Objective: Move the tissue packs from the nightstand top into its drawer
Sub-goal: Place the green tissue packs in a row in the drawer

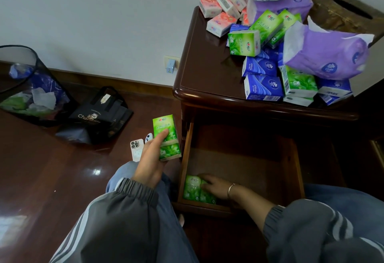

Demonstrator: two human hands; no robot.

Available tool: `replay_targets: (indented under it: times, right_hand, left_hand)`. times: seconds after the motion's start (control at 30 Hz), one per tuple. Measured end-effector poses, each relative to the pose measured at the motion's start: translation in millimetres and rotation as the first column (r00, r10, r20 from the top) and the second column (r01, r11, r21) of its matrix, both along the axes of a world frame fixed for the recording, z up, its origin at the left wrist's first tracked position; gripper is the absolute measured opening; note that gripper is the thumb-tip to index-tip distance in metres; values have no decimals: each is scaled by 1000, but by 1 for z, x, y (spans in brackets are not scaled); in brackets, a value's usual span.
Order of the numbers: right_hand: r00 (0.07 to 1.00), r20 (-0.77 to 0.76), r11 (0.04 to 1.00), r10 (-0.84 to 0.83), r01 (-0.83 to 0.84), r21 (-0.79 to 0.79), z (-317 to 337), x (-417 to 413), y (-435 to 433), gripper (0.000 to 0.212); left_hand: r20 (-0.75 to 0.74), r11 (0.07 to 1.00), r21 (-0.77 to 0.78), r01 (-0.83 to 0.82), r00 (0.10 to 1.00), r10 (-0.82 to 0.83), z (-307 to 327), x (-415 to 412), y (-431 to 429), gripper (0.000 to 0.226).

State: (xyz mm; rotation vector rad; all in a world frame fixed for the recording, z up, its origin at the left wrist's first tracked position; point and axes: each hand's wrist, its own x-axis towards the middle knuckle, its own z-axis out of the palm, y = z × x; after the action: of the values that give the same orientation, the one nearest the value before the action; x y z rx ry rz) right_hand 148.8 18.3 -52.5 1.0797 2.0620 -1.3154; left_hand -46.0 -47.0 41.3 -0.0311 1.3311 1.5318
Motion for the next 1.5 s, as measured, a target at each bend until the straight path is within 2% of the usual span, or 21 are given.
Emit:
replay_targets:
  times: [0.03, 0.1, 0.17, 0.2, 0.23, 0.3, 0.4, 0.5, 0.6, 0.67, 0.7, 0.77, 0.83, 0.87, 1.0, 1.1, 1.17, 1.23, 1.27, 1.33, 1.5]
  right_hand:
    - [998, -14, 997, -68, 67, -33, 5, -1, 1, 51]
    - [937, -90, 940, -338, 331, -83, 19, -4, 4, 49]
    - [724, -184, 746, -664, 629, -218, 42, -5, 8, 40]
    - [599, -202, 630, -775, 705, -326, 55, -4, 10, 35]
    - [520, -202, 553, -830, 719, -422, 69, -3, 13, 34]
    - [525, -220, 557, -822, 662, -501, 93, 3, 18, 36]
    - [551, -273, 610, -788, 643, -463, 116, 14, 20, 27]
    - [493, -320, 588, -809, 691, -420, 120, 33, 21, 18]
    - [404, -288, 495, -868, 661, -564, 114, 56, 24, 10]
    - [320, -217, 377, -922, 622, -686, 107, 69, 27, 7]
    - [280, -184, 323, -942, 617, -717, 103, 73, 28, 6]
    - [228, -164, 277, -960, 668, -690, 94, 80, 31, 7]
    - [265, -188, 325, -946, 768, -551, 80, 81, 31, 13]
    - [320, -197, 375, -927, 804, -462, 71, 80, 29, 18]
    - [602, -203, 631, -772, 762, -142, 39, 64, 16, 27]
    - [732, -161, 740, -662, 672, 11, 20, 55, 7, 26]
    - [779, -146, 779, -610, 623, 71, 12, 51, 0, 28]
    - [814, -152, 808, -561, 578, 114, 7, 50, -4, 38]
    - [829, -166, 821, -533, 555, 136, 6, 50, -5, 42]
    - [870, -189, 855, -455, 486, 180, 5, 51, -4, 44]
    - [925, -170, 907, -339, 370, 203, 3, 56, -3, 48]
  left_hand:
    - [-4, 1000, -11, 11, 1000, -12, 0, 2, 0, 37]
    - [-16, 998, -35, 52, 999, -52, 0, 6, -2, 42]
    - [-35, 991, -46, 126, 991, -128, 2, 10, -5, 48]
    - [-53, 984, -45, 172, 983, -174, 3, 14, -6, 50]
    - [-81, 973, -51, 223, 971, -227, 4, 19, -6, 51]
    - [-164, 937, -93, 336, 923, -347, 6, 34, -7, 50]
    - [-272, 848, -130, 514, 804, -529, 8, 61, -7, 54]
    - [-187, 775, -61, 629, 755, -628, 6, 81, -4, 80]
    - [-19, 744, 84, 663, 748, -664, -7, 90, 3, 57]
    - [27, 786, 60, 616, 786, -618, -16, 92, 7, 41]
    - [-1, 812, 5, 583, 812, -583, -21, 92, 9, 34]
    - [-241, 823, -195, 534, 787, -568, -31, 86, 13, 28]
    - [-511, 788, -413, 457, 600, -616, -39, 78, 18, 30]
    - [-574, 754, -485, 443, 489, -657, -42, 76, 20, 33]
    - [-635, 571, -644, 509, 60, -770, -54, 84, 22, 39]
    - [-600, 462, -757, 462, -211, -772, -61, 82, 17, 36]
    - [-485, 341, -867, 364, -453, -748, -61, 82, 15, 33]
    - [-342, 318, -931, 181, -739, -580, -62, 82, 16, 33]
    - [-283, 338, -934, 118, -821, -495, -61, 82, 17, 34]
    - [-201, 351, -935, 45, -884, -422, -60, 76, 20, 33]
    - [-104, 230, -973, 5, -901, -421, -58, 51, 21, 29]
